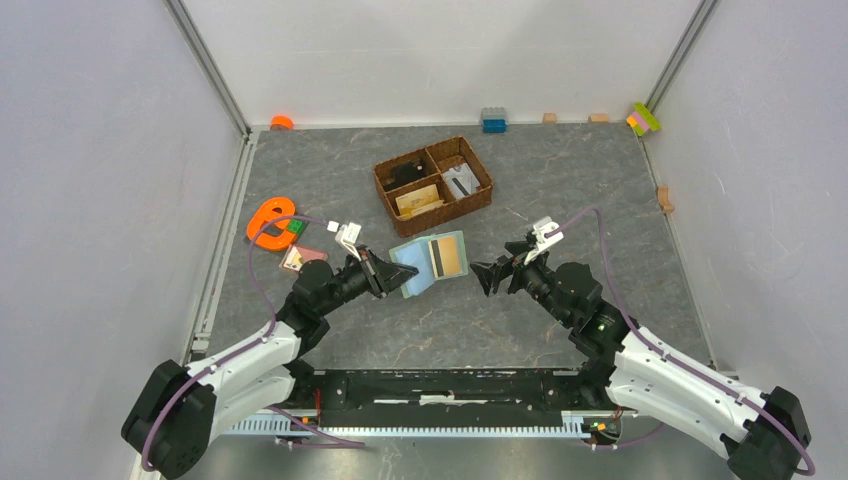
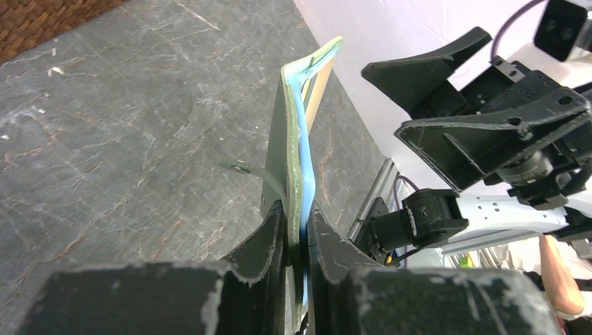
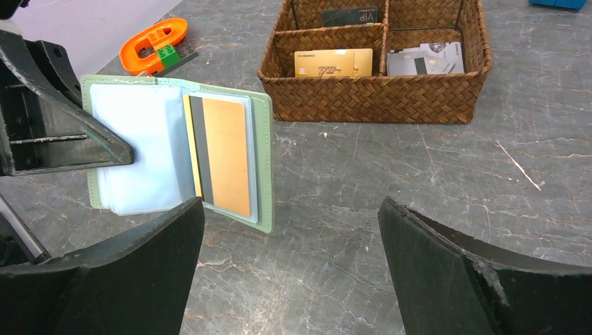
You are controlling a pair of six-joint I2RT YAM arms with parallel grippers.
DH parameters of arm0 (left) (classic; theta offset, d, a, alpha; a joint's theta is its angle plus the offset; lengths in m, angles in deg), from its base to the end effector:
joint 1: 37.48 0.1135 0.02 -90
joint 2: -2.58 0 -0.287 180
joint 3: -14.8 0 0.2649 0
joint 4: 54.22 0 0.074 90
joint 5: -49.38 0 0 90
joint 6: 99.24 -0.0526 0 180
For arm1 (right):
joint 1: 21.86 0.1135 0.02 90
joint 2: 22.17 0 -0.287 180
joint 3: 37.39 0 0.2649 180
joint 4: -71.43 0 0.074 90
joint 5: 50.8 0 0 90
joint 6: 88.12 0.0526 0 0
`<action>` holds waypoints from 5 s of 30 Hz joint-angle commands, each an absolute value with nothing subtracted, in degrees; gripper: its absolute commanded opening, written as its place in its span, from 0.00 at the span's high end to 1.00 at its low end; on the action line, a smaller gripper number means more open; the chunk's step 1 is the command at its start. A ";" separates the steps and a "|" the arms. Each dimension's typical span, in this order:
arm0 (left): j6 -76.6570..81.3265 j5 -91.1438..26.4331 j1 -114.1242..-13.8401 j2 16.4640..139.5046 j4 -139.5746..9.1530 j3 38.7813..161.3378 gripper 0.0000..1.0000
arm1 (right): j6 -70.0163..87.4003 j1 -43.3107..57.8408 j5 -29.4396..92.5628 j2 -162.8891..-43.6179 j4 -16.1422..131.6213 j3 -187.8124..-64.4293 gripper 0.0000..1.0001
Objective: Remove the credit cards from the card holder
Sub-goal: Remove the credit card from the card holder.
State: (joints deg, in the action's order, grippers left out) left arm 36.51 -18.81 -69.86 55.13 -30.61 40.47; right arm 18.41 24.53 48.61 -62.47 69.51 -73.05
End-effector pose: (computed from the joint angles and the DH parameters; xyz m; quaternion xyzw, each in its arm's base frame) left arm 0.1622 -0.1260 0.2146 0.0459 0.7241 -0.5317 0.4368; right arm 0.1374 0.1318 0.2633 -0.1389 0.7328 0.2939 0.5977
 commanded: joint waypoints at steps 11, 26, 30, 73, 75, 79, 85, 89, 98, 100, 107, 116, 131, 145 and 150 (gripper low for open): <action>36.64 -12.85 -70.62 56.76 -20.00 42.30 0.98 | 19.83 23.32 46.53 -64.92 71.74 -72.13 0.02; 35.81 -10.79 -71.03 59.36 -21.69 44.63 0.98 | 23.56 6.44 18.79 -68.97 83.49 -66.50 0.02; 37.05 -9.62 -71.14 61.61 -20.25 45.25 0.98 | 24.79 6.36 13.64 -66.80 90.01 -63.82 0.02; 31.41 -36.12 -73.08 56.09 -50.47 50.72 0.45 | 27.59 6.44 11.07 -71.71 90.11 -64.95 1.00; 31.54 -38.52 -73.08 54.12 -52.44 50.66 0.37 | 27.76 6.45 11.33 -72.53 89.18 -65.46 1.00; 31.98 -44.85 -73.08 48.40 -55.30 49.50 0.29 | 27.81 6.44 11.41 -73.57 88.35 -66.12 1.00; 30.31 -23.23 -73.92 48.37 -32.61 44.43 0.57 | 28.25 6.44 10.06 -73.58 89.28 -66.12 1.00; 30.07 -16.03 -75.91 56.47 -30.01 48.19 0.69 | 30.86 6.45 6.01 -74.24 93.55 -65.62 1.00; 32.17 -13.02 -78.73 65.68 -23.63 49.56 0.63 | 36.76 6.44 -1.36 -75.78 102.48 -64.44 1.00; 32.63 -12.44 -79.13 66.89 -23.51 50.18 0.63 | 37.76 6.52 -2.49 -76.02 104.01 -64.43 1.00; 33.79 -11.09 -79.34 68.35 -21.11 50.15 0.61 | 39.17 7.57 -5.39 -76.63 106.85 -64.83 1.00; 35.56 -8.06 -79.32 69.04 -15.95 49.51 0.69 | 42.48 7.93 -8.17 -78.13 111.77 -64.39 1.00; 37.91 -7.24 -79.32 68.99 -10.00 47.75 0.98 | 45.51 8.02 -8.56 -80.00 117.20 -63.25 0.73; 36.22 -8.99 -78.01 66.55 -16.11 47.76 0.98 | 41.33 7.25 -2.70 -74.43 109.77 -62.52 1.00; 36.44 -10.20 -77.13 65.41 -16.38 46.92 0.98 | 42.25 6.55 -2.55 -74.40 110.28 -62.09 1.00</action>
